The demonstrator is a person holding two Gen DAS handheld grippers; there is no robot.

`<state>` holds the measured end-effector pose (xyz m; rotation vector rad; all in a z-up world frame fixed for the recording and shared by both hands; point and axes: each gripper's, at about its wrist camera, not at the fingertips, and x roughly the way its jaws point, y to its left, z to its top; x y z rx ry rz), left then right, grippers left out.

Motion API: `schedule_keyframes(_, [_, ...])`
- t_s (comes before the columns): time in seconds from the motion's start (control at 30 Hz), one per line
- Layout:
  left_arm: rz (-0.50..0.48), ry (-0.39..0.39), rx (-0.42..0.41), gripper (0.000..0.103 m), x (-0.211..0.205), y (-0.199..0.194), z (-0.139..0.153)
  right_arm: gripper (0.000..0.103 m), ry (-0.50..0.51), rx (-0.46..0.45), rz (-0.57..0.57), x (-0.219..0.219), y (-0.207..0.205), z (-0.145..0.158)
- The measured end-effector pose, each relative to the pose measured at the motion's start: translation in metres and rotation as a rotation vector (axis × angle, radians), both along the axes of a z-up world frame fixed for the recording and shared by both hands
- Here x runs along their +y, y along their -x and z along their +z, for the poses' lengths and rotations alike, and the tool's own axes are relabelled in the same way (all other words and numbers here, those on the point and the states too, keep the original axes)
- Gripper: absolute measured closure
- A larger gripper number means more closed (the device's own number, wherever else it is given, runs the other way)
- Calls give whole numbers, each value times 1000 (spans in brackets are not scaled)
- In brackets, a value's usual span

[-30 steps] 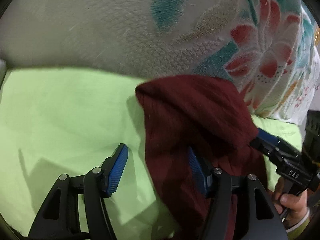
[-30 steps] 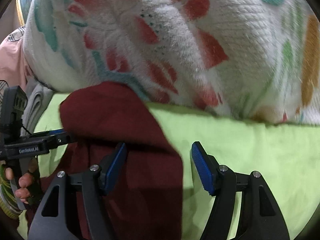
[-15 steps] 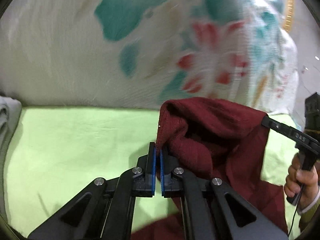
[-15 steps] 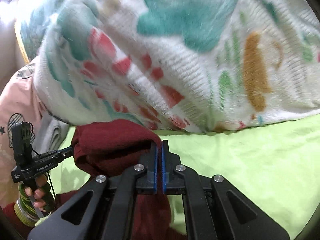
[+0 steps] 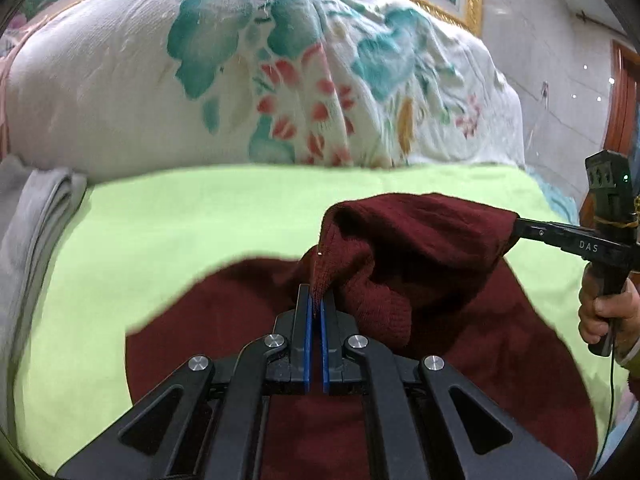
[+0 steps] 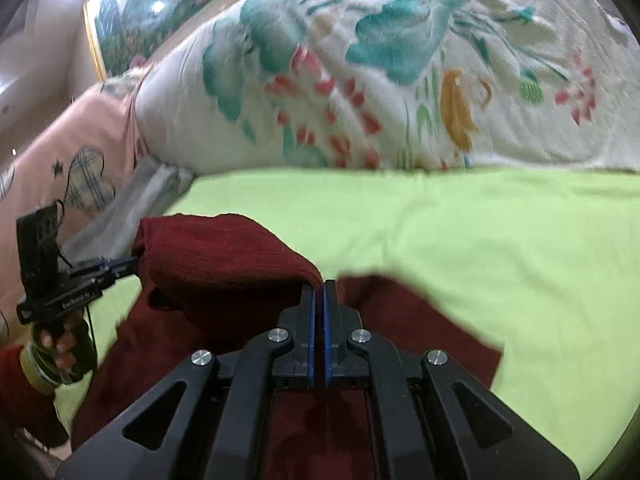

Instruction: Fold large clothes

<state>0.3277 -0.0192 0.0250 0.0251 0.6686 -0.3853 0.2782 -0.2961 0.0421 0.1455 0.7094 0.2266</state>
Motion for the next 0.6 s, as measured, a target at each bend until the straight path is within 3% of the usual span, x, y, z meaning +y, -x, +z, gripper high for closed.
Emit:
schedule_keyframes(0.13, [-17,-42,32,101,-1,52,-28,100,-11,53,4,9,38,-29])
schedule_keyframes(0.3, [-28,-19,159,94,22,94,-59,97,-53,144,-25,9,77,-50])
schedule_keyframes(0.43, [31,126,259,72,60,100,-66,73,-160,158,-90,-7,96,-52])
schedule_keyframes(0.6, [58,337,350,58,83,82,-64,66,-330,167,-134,-17,96,-50])
